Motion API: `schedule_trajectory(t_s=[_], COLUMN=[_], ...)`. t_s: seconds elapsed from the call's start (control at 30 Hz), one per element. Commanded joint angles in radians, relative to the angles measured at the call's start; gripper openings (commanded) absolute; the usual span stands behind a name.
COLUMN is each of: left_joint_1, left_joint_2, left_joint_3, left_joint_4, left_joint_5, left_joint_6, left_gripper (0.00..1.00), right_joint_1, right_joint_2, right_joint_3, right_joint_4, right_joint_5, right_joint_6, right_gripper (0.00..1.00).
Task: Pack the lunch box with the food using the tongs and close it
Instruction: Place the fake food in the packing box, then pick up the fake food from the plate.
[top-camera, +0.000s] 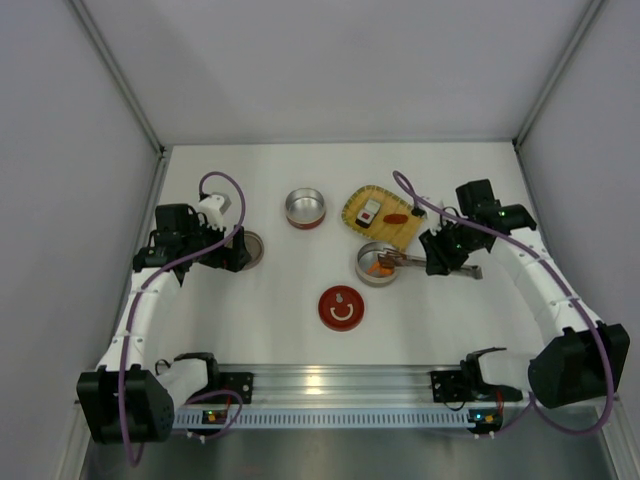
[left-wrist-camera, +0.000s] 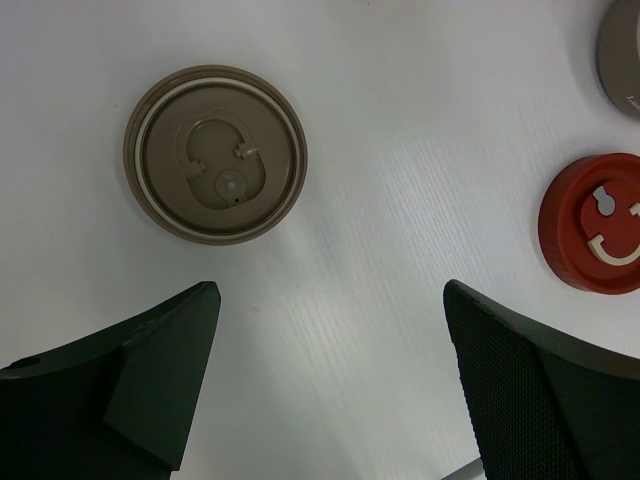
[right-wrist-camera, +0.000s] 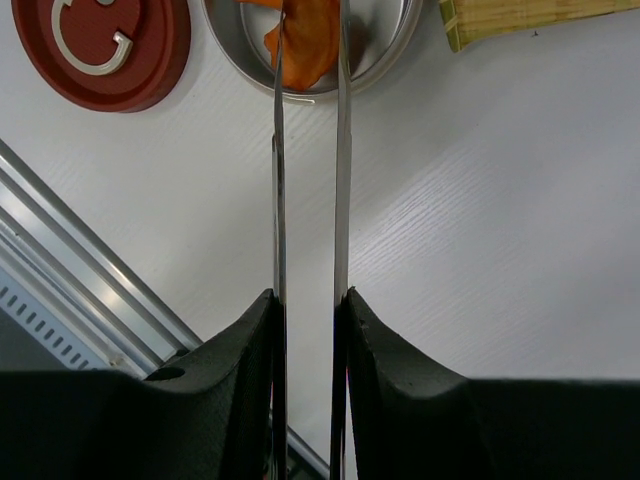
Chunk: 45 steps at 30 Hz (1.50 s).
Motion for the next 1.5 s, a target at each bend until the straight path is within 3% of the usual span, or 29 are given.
schedule_trajectory(t_s=[0.0, 0.1, 0.23, 0.5, 0.7, 1.07, 1.2, 1.47], left_joint_1=[0.001, 0.001, 0.001, 0.001, 0.001, -0.001, -0.001, 0.001], left_joint_2=[-0.009, -0.009, -0.01, -0.009, -0.012, -0.024, -0.026, -0.021], left_joint_3=[0.017, 0.019, 0.019, 0.019, 0.017, 0.022, 0.02, 0.019], left_joint_4=[0.035, 0.035, 0.035, 0.032, 0.027, 0.02, 0.018, 0.023], left_joint_5=[0.021, 0.022, 0.019, 0.021, 0.021, 0.01, 0.008, 0.014], left_joint_6=[-0.013, -0.013, -0.013, -0.01, -0.005, 0.004, 0.011, 0.021], left_gripper=[0.98, 0.98, 0.98, 0.98, 0.98, 0.98, 0.98, 0.98], right_joint_1=[0.025, 0.03, 0.039, 0.05, 0.048, 0.036, 0.034, 0.004], right_joint_2=[-0.028, -0.016, -0.008, -0.014, -0.042, 0.012, 0.061, 0.133], right_joint_3=[0.006, 0.009, 0.011, 0.025, 0.066, 0.172, 0.201, 0.229], right_joint_4=[0.041, 0.035, 0.029, 0.014, 0.04, 0.185, 0.175, 0.189], right_joint_5=[-0.001, -0.001, -0.002, -0.001, -0.013, 0.13, 0.143, 0.2], right_joint_6=[-0.002, -0.004, -0.009, -0.007, 0.037, 0.249, 0.168, -0.152], right_gripper=[0.0, 0.04, 0.29, 0.49, 0.49, 0.44, 0.45, 0.4])
